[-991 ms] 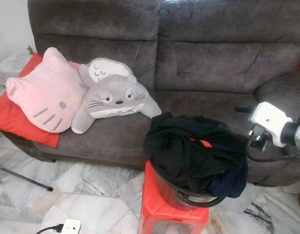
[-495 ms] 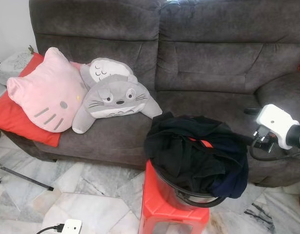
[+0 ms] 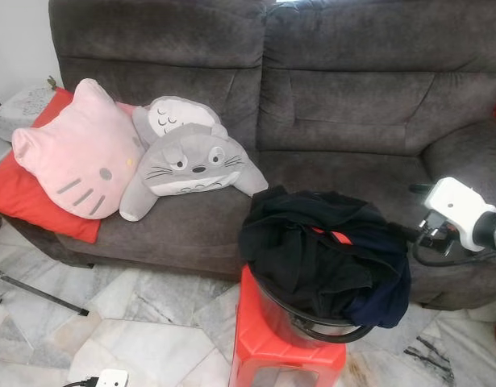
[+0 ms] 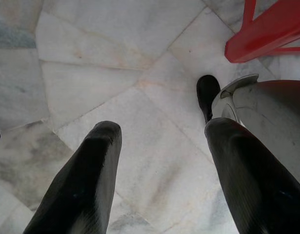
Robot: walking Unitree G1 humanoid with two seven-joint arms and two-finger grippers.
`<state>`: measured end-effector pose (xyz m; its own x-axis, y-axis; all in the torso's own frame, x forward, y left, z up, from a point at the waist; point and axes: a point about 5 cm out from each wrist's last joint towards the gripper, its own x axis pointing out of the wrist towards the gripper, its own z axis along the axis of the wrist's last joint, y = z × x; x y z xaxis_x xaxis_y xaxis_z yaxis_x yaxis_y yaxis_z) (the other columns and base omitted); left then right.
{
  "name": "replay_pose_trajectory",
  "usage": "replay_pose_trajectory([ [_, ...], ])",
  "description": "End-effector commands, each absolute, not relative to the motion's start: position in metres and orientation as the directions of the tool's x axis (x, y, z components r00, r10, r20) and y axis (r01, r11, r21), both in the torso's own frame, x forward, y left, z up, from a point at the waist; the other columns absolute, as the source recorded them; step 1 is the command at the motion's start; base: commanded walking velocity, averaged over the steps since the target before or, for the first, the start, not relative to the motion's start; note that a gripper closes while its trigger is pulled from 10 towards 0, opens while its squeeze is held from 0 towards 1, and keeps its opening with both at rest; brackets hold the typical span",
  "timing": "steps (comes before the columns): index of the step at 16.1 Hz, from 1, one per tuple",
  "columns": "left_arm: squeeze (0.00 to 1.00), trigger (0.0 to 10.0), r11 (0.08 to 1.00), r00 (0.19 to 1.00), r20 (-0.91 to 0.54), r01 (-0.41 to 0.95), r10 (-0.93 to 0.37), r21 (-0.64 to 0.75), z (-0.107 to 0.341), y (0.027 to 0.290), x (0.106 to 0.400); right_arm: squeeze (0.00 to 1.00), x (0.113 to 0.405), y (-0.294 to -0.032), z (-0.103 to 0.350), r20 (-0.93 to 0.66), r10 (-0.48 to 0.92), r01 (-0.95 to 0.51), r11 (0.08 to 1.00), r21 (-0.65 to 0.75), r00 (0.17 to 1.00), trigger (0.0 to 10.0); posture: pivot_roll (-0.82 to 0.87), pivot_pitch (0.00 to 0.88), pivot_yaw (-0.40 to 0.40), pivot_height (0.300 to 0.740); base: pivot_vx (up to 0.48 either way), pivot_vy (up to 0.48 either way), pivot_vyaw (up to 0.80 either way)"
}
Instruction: Hang hanger
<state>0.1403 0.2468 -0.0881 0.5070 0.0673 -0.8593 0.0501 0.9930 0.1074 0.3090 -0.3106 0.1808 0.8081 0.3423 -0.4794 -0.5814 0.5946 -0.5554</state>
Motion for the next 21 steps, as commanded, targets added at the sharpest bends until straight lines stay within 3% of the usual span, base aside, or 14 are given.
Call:
replay_pose_trajectory([
  [1, 0.00, 10.0, 0.994, 0.498, -0.864, 0.038, 0.070, 0.102, -0.090, 0.245, 0.138, 0.00, 0.312, -0.308, 0.182, -0.473, 0.350, -0.583, 0.584, -0.565, 0.808, 10.0, -0.14, 0.011, 0.048, 0.740, 0.000, 0.000, 0.00],
  [15, 0.00, 10.0, 0.994, 0.501, -0.863, 0.033, 0.072, 0.102, -0.089, 0.246, 0.138, 0.00, 0.320, -0.298, 0.177, -0.462, 0.399, -0.609, 0.567, -0.555, 0.792, 10.0, -0.14, 0.009, 0.045, 0.740, 0.000, 0.000, 0.00],
  [21, 0.00, 10.0, 0.994, 0.512, -0.856, 0.031, 0.073, 0.103, -0.089, 0.244, 0.141, 0.00, 0.327, -0.280, 0.166, -0.459, 0.458, -0.649, 0.544, -0.532, 0.761, 10.0, -0.14, 0.008, 0.042, 0.740, 0.000, 0.000, 0.00],
])
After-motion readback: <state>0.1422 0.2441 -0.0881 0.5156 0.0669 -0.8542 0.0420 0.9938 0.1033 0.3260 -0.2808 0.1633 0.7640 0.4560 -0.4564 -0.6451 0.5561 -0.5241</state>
